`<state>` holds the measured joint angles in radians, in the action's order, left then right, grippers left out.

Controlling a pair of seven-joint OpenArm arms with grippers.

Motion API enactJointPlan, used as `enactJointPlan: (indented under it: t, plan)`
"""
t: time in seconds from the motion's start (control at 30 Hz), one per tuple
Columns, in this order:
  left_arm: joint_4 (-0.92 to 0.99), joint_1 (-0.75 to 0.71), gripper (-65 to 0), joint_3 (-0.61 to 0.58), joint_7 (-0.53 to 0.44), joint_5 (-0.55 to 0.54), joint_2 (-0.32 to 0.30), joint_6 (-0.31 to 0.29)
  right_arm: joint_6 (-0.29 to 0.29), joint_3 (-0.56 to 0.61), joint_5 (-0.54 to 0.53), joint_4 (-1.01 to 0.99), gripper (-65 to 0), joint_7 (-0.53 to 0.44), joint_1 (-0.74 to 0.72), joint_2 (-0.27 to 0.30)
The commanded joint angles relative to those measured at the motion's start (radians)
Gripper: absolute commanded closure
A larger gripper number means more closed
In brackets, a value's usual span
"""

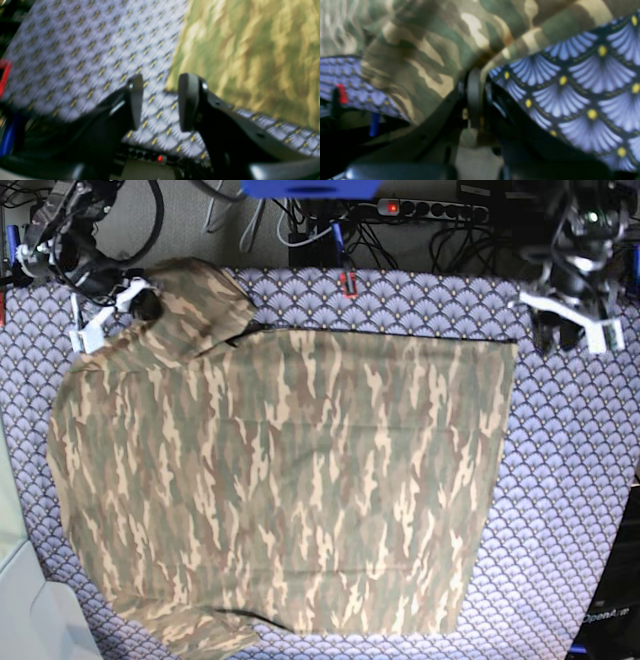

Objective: Fold the T-shirt properly
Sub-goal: 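Close both grippers on the shoulder corners of the shirt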

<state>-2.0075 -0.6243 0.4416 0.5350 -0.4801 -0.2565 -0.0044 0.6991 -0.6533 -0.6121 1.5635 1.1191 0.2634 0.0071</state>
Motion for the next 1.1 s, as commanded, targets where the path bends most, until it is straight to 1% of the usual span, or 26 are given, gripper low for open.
enactJointPlan:
  t: [0.0, 0.07, 0.13, 0.23, 0.33, 0.47, 0.7, 0.87, 0.97, 1.07]
  plan:
    - [-0.012, 0.024, -23.8, 0.004, 0.015, -0.004, -0.008, -0.001, -0.001, 0.007, 0.094, -0.041, 0.0, 0.088, 0.007, -0.003]
    - [-0.003, 0.088, -23.8, 0.004, 0.109, -0.004, -0.007, -0.001, -0.001, 0.007, 0.094, -0.1, 0.0, 0.088, -0.006, -0.002]
    - [0.001, 0.134, -23.8, 0.004, 0.159, -0.004, -0.004, -0.001, -0.001, 0.013, 0.094, -0.143, 0.0, 0.085, -0.013, 0.003]
    - [0.014, 0.18, -23.8, 0.006, 0.211, -0.001, 0.026, -0.001, -0.001, 0.014, 0.096, -0.165, 0.0, 0.082, -0.013, 0.011]
    - [0.029, 0.2, -23.8, 0.006, 0.239, -0.004, 0.039, -0.003, -0.001, 0.014, 0.096, -0.163, 0.0, 0.083, -0.013, 0.012]
    - [0.075, 0.202, -23.8, 0.006, 0.241, 0.002, 0.064, -0.003, -0.001, 0.014, 0.099, -0.163, 0.0, 0.085, -0.009, 0.012]
    - [0.164, 0.2, -23.5, 0.006, 0.236, -0.002, 0.062, -0.003, -0.001, 0.014, 0.1, -0.165, 0.0, 0.086, -0.006, 0.012]
    - [0.169, 0.202, -23.7, 0.006, 0.234, 0.002, 0.062, -0.003, -0.001, 0.016, 0.1, -0.165, 0.0, 0.086, -0.003, 0.012]
    - [0.172, 0.223, -23.8, 0.006, 0.234, 0.004, 0.062, -0.003, -0.001, 0.016, 0.1, -0.165, 0.0, 0.086, -0.002, 0.014]
    - [0.219, 0.251, -24.0, 0.007, 0.234, 0.002, 0.062, -0.003, -0.001, 0.02, 0.102, -0.165, 0.0, 0.086, -0.002, 0.014]
